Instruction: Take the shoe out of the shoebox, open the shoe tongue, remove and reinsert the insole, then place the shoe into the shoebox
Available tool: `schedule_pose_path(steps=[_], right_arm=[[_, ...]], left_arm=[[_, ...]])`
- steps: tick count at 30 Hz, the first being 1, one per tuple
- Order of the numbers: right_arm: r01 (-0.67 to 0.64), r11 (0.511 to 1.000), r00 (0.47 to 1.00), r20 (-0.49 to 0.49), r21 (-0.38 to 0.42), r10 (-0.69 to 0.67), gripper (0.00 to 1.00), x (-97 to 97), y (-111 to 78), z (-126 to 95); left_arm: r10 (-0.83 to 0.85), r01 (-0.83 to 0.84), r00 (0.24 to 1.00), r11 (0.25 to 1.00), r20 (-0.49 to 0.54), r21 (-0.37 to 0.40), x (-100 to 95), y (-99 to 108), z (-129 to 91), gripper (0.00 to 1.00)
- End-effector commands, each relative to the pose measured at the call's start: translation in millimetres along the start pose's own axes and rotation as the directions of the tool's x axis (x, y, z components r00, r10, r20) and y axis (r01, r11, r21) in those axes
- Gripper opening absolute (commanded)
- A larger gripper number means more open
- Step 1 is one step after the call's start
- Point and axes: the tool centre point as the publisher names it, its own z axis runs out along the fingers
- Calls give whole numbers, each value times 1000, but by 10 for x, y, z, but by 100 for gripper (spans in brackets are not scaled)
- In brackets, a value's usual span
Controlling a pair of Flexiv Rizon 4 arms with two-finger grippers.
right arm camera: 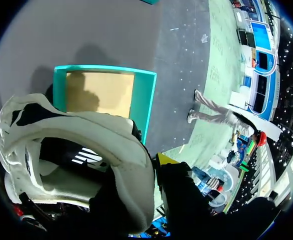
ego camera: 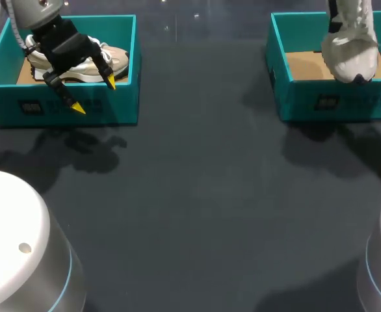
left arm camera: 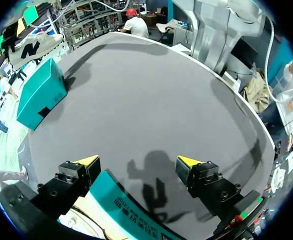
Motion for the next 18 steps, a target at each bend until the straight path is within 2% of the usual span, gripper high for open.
schedule_pose_path(steps=[1, 7, 12, 18], right_arm=[[17, 998, 1000, -16, -58, -18, 0, -177, -260, 181], [19, 997, 999, -34, -80, -22, 0, -367, -464, 411], [-63, 996, 997, -56, -65, 59, 0, -413, -616, 506], [-209, 978, 971, -109, 28, 211, 0, -368, -777, 559]], left_arm=[[1, -1, 1000, 1000, -1, -2, 1, -2, 2, 100], [1, -1, 1000, 1000, -1, -2, 1, -2, 2, 100], [1, -1, 1000, 1000, -1, -2, 1, -2, 2, 100], [1, -1, 1000, 1000, -1, -2, 1, -2, 2, 100]])
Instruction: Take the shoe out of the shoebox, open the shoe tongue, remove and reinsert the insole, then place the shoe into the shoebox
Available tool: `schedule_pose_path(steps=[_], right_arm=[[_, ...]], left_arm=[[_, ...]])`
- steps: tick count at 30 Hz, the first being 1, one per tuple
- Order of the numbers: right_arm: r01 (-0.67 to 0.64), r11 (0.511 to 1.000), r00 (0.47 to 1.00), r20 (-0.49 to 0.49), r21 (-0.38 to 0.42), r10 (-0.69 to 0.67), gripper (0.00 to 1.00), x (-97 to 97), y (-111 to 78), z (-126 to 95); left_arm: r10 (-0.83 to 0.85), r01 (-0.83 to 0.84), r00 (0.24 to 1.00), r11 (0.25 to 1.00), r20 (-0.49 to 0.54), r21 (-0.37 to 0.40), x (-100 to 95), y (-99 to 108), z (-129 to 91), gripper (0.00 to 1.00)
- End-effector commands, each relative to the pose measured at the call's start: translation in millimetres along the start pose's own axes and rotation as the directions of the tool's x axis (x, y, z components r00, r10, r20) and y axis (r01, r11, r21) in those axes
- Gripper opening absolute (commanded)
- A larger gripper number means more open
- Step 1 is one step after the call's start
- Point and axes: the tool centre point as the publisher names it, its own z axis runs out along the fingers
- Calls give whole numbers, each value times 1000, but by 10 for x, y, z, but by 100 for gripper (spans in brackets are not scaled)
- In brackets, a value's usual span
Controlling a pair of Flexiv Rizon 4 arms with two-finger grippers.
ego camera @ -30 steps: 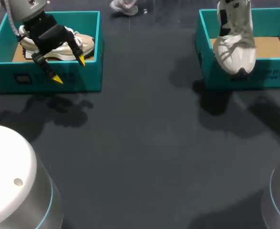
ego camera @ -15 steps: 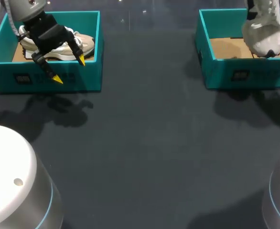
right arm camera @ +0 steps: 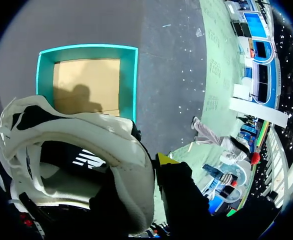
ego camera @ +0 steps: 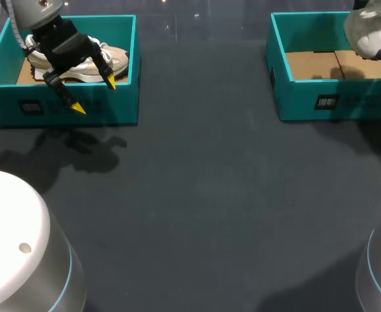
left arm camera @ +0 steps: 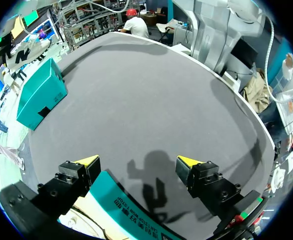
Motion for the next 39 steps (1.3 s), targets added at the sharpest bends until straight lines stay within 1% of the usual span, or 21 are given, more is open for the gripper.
schedule_pose_path(steps=[1, 3, 4, 5, 8, 11, 12, 25, 27, 29, 30, 33, 34, 35, 37, 39], right_arm=[[-110, 992, 993, -44, 63, 113, 0, -26, -59, 5], [-202, 974, 976, -57, 103, 208, 0, -3, -137, 27], [-262, 957, 961, -59, 125, 271, 0, 15, -180, 26], [-300, 945, 949, -58, 132, 309, 0, 30, -205, 23], [-428, 888, 897, -46, 167, 440, 0, 104, -293, 7], [-549, 806, 822, -30, 222, 569, 0, 193, -406, -14], [-583, 769, 794, -17, 262, 607, 0, 225, -436, -29], [-583, 769, 794, -17, 262, 607, 0, 225, -436, -29], [-654, 707, 729, -24, 270, 684, 0, 259, -453, 4], [-701, 642, 675, -2, 309, 738, 0, 303, -492, 26], [-725, 613, 649, 11, 315, 761, 0, 328, -513, 33], [-768, 542, 586, 36, 341, 809, 0, 402, -573, 46], [-788, 518, 559, 34, 334, 828, 0, 433, -595, 45], [-796, 504, 547, 41, 337, 836, 0, 459, -614, 46], [-821, 457, 506, 66, 343, 860, 0, 520, -647, 57], [-846, 391, 458, 116, 364, 881, 0, 594, -688, 83]], left_arm=[[1, -1, 1000, 1000, 0, -2, 2, 0, 1, 100], [1, -1, 1000, 1000, 0, -2, 2, 0, 1, 100], [1, -1, 1000, 1000, 0, -2, 2, 0, 1, 100], [1, -1, 1000, 1000, 0, -2, 2, 0, 1, 100], [1, -1, 1000, 1000, 0, -2, 2, 0, 1, 100], [1, -1, 1000, 1000, 0, -2, 2, 0, 1, 100], [1, -1, 1000, 1000, 0, -2, 2, 0, 1, 100], [1, -1, 1000, 1000, 0, -2, 2, 0, 1, 100], [1, -1, 1000, 1000, 0, -2, 2, 0, 1, 100], [1, -1, 1000, 1000, 0, -2, 2, 0, 1, 100], [1, -1, 1000, 1000, 0, -2, 2, 0, 1, 100], [1, -1, 1000, 1000, 0, -2, 2, 0, 1, 100], [1, -1, 1000, 1000, 0, -2, 2, 0, 1, 100], [1, -1, 1000, 1000, 0, -2, 2, 0, 1, 100], [1, -1, 1000, 1000, 0, -2, 2, 0, 1, 100], [1, -1, 1000, 1000, 0, -2, 2, 0, 1, 100]])
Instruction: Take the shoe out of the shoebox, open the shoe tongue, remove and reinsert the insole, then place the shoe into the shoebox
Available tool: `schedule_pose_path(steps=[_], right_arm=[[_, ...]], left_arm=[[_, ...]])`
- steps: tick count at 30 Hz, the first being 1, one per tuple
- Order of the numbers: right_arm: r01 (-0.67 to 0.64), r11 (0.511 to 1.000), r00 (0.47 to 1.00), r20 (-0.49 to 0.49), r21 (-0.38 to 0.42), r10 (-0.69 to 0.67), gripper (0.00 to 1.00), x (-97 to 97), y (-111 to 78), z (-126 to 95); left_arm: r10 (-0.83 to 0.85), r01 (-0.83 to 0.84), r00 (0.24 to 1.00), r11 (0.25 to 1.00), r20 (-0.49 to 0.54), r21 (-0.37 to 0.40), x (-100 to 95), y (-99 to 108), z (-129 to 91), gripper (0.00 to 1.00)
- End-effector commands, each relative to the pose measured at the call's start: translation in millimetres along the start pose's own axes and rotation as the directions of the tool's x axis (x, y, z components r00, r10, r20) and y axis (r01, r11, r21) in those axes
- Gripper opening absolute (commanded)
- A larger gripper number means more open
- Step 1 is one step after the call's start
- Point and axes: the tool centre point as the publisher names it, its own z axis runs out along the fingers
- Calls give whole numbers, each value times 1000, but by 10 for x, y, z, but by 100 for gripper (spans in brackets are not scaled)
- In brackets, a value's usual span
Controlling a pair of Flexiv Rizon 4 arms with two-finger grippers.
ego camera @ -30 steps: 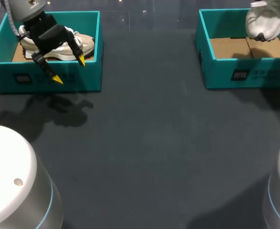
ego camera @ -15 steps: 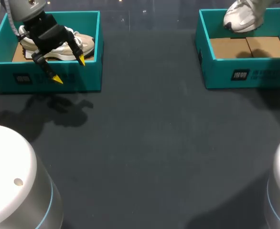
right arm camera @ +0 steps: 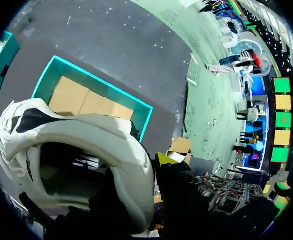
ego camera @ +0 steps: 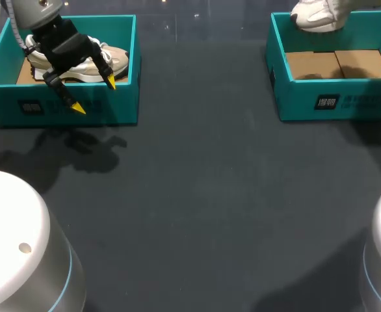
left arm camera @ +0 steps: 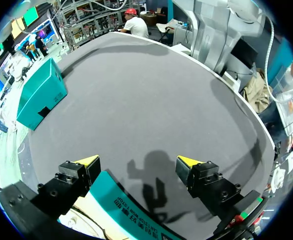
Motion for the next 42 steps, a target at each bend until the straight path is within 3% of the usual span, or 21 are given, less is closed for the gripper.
schedule_pose_path(steps=[1, 2, 15, 20, 29, 42], right_arm=[[-139, 990, 990, 26, 36, 138, 0, 11, -123, 82], [-211, 975, 977, 43, 74, 208, 0, -1, -183, 117], [-209, 975, 978, 41, 71, 206, 0, 17, -189, 132], [-244, 966, 970, 41, 90, 242, 0, 77, -339, 413], [-306, 946, 952, 4, 109, 307, 0, 166, -598, 663], [-306, 946, 952, 4, 109, 307, 0, 166, -598, 663]], left_arm=[[1, -1, 1000, 1000, 0, -2, 2, 0, 1, 100], [1, -1, 1000, 1000, 0, -2, 2, 0, 1, 100], [1, -1, 1000, 1000, 0, -2, 2, 0, 1, 100], [1, -1, 1000, 1000, 0, -2, 2, 0, 1, 100], [1, -1, 1000, 1000, 0, -2, 2, 0, 1, 100], [1, -1, 1000, 1000, 0, -2, 2, 0, 1, 100]])
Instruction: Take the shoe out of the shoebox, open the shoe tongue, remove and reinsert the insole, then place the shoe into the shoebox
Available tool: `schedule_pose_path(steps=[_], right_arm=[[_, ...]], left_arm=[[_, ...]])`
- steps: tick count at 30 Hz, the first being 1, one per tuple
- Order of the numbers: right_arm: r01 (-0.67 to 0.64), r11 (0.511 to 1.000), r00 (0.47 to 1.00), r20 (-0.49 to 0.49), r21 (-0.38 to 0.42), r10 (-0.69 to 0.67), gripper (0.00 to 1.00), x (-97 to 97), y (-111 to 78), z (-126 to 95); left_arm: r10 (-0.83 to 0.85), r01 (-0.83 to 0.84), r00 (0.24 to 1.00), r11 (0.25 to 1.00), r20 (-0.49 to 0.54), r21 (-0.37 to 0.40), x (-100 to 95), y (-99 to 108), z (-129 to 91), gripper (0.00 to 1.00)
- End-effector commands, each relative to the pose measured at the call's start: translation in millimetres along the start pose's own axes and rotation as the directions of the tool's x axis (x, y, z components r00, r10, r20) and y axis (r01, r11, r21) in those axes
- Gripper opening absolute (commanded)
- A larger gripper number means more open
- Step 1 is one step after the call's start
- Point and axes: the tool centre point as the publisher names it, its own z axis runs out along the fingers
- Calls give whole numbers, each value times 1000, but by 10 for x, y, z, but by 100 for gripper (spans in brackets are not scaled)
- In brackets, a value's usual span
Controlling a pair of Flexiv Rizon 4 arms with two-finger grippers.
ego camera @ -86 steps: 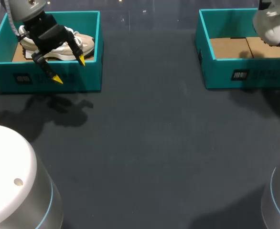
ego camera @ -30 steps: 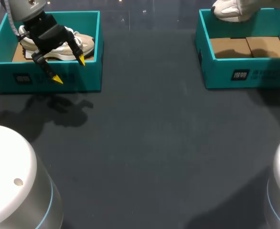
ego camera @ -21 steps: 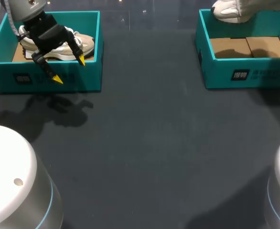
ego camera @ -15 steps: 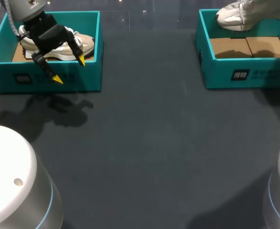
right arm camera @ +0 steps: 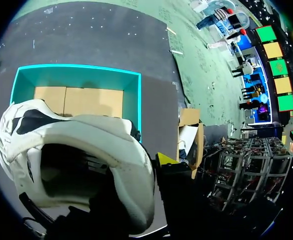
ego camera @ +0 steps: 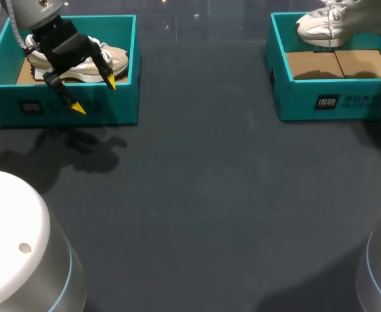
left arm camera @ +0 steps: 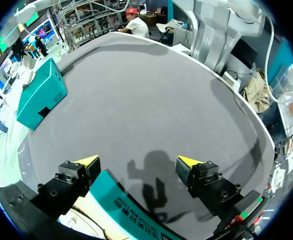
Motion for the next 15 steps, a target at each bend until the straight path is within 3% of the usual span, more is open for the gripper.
schedule_pose_path(steps=[1, 15], right_arm=[[-1, 1000, 1000, -2, -2, 1, 0, -7, -9, -13], [-5, 1000, 999, -52, -3, 5, 0, 99, -144, 509]], left_arm=[[1, -1, 1000, 1000, 0, -2, 2, 0, 1, 100], [1, -1, 1000, 1000, 0, -2, 2, 0, 1, 100]])
